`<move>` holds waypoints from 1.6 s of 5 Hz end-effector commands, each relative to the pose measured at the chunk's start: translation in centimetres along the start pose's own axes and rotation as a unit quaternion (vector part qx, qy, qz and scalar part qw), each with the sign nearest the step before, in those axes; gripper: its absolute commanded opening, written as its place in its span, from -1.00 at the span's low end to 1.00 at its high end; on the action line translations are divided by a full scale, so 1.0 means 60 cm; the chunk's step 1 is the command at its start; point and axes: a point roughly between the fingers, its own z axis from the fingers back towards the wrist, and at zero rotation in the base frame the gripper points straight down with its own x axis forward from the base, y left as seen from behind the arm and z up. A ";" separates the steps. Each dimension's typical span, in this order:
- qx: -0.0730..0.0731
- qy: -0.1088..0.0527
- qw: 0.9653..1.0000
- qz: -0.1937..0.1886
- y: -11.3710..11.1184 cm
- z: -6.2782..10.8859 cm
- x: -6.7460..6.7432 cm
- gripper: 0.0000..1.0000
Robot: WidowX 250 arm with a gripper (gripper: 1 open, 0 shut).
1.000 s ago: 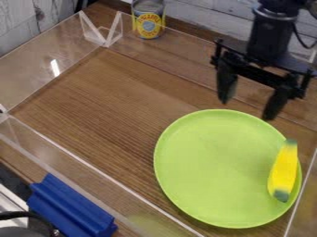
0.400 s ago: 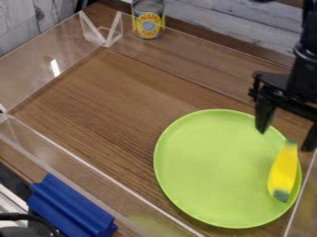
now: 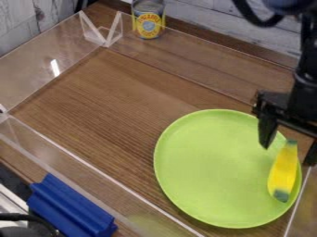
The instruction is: Remove the banana from inside the green plate and put it on the table
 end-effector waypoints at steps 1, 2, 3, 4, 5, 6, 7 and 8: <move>-0.014 -0.026 1.000 0.002 0.000 0.003 0.012 1.00; -0.015 -0.029 0.999 0.003 0.003 -0.011 0.018 1.00; -0.016 -0.032 0.999 0.004 0.005 -0.020 0.023 1.00; -0.016 -0.033 0.999 0.003 0.005 -0.027 0.027 -1.00; -0.017 -0.028 0.999 0.002 0.005 -0.025 0.024 -1.00; -0.019 -0.023 1.000 0.001 0.004 -0.017 0.019 -1.00; -0.020 -0.018 1.000 -0.001 0.002 -0.009 0.014 -1.00; -0.021 -0.013 1.000 -0.002 0.001 -0.001 0.010 -1.00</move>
